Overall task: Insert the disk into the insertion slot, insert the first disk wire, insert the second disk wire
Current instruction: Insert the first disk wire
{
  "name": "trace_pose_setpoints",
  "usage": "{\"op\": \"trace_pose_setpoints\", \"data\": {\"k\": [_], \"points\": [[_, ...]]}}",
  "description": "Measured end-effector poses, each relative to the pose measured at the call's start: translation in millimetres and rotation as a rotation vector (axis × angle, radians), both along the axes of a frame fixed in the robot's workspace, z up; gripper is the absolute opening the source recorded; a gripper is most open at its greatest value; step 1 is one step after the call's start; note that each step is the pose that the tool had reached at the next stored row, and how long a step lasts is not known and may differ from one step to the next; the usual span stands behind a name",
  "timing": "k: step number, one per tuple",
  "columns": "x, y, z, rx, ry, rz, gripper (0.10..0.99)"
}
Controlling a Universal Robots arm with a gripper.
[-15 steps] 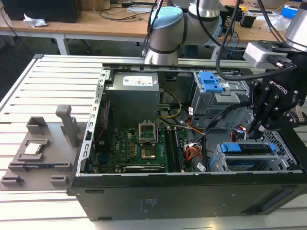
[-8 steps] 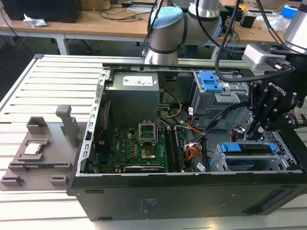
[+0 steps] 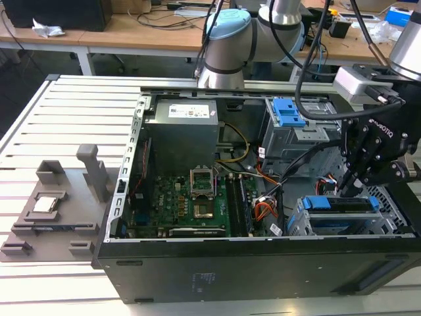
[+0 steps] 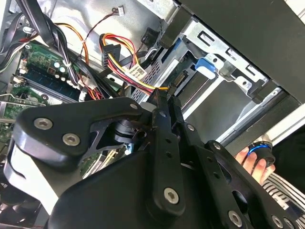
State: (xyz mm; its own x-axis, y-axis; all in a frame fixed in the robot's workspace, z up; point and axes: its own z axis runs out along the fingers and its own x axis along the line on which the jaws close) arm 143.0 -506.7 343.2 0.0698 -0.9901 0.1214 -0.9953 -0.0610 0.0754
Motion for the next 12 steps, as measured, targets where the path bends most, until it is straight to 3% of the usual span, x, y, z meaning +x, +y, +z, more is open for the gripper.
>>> {"op": "trace_pose_setpoints", "data": {"k": [2,3,8,12], "points": [[0.0,0.0,-0.1,0.012,0.0000,-0.001,0.165],[0.0,-1.2,-0.1,0.037,0.0000,-0.004,0.165],[2.0,-11.9,-0.1,0.081,0.0001,-0.005,0.165],[3.7,-18.5,-0.1,0.099,0.0004,-0.006,0.165]]}}
